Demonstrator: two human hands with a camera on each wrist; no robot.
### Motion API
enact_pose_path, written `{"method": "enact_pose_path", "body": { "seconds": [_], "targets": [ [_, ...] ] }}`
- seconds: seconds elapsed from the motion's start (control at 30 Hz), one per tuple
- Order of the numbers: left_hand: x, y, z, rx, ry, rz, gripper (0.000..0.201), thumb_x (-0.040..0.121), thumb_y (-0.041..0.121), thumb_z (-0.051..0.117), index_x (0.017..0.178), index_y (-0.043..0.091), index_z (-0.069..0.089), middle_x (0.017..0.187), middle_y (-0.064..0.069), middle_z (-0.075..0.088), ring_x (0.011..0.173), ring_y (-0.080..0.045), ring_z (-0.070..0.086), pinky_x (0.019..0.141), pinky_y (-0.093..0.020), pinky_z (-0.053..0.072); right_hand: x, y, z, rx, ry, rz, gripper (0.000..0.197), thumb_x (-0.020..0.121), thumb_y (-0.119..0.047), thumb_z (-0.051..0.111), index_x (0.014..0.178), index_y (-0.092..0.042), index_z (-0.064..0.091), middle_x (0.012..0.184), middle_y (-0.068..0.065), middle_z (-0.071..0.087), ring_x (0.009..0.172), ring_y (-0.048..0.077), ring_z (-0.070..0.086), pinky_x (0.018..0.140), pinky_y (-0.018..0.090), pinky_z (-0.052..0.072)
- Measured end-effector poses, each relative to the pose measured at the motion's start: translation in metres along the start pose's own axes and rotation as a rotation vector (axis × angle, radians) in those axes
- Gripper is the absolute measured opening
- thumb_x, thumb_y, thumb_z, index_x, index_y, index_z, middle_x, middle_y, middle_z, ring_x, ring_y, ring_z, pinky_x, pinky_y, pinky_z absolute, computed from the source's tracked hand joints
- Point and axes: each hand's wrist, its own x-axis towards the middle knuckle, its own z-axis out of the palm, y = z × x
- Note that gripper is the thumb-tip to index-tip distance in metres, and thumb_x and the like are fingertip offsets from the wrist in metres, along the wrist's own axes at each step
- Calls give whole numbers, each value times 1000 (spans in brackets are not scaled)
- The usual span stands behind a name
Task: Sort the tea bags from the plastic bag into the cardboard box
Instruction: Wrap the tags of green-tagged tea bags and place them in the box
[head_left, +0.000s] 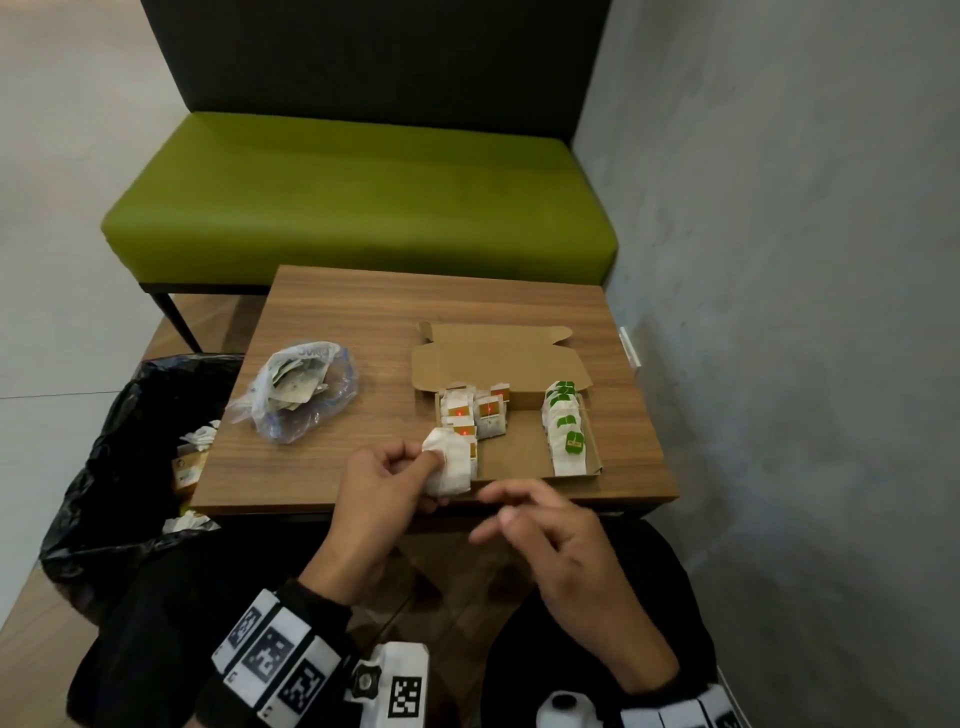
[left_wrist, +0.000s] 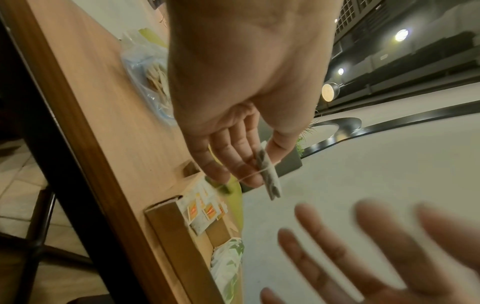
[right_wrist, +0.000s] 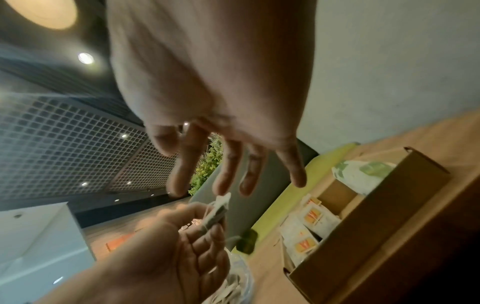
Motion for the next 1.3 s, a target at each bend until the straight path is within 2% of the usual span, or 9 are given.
{"method": "enact_pose_path", "body": {
  "seconds": [0.1,0.23,0.43,0.6,0.73,0.9,1.07,1.17,1.3],
  "targets": [
    [-5,6,0,-30,-16,44,9,92,11,64,93,3,69,80,-12,76,65,-18,68,60,-25,56,12,13,7,27,157,77,13,88,-23,74,100,-28,74,95,-5,71,91,7,67,80,23,51],
    [-13,12,3,-81,-49,81,11,91,8,64,91,-3,68,83,-19,73,67,-21,67,58,-25,55,26,20,15,-53,-71,160,58,76,-36,84,127,-37,56,84,0,64,68,5,55,65,25,51],
    [-18,15,4,-87,-88,82,9,89,11,66,82,7,68,79,-14,73,65,-16,67,55,-23,52,33,24,32,-125,-139,96,12,83,-29,78,94,-29,73,78,-10,69,71,0,62,70,27,53],
    [-18,14,1,-60,-49,115,8,90,12,66,83,8,69,78,-10,74,69,-19,70,64,-28,56,27,30,30,-151,-126,61,12,91,-21,70,100,-19,78,91,-8,75,85,4,70,78,23,56],
    [-17,13,-1,-38,-22,102,12,90,16,67,86,6,70,79,-11,75,71,-21,70,69,-35,56,25,32,24,-58,-114,197,26,85,-16,77,111,-16,72,76,-3,70,62,3,63,63,19,51],
    [-17,8,-1,-48,-46,46,17,90,17,66,86,0,69,75,-11,74,63,-17,69,64,-34,58,29,36,15,-42,-52,285,12,77,-18,84,85,-16,75,66,0,70,49,4,56,55,23,46],
    [-20,5,0,-50,-94,46,13,92,16,64,98,7,71,84,-12,76,73,-20,73,59,-27,58,31,34,11,-144,-5,278,13,79,-29,82,78,-19,74,49,-6,60,43,7,47,52,26,43],
    [-20,2,2,-3,-101,75,13,92,15,63,101,9,72,84,-9,76,74,-18,73,59,-26,59,30,29,9,-10,11,315,4,86,-19,75,83,-18,73,58,1,69,42,13,55,52,27,48],
    [-19,-6,2,97,-82,128,11,91,14,65,91,12,75,79,-4,76,71,-10,71,58,-20,55,30,24,4,301,-5,360,17,90,-7,68,106,-14,71,91,8,78,70,23,74,67,32,60]
  ]
}}
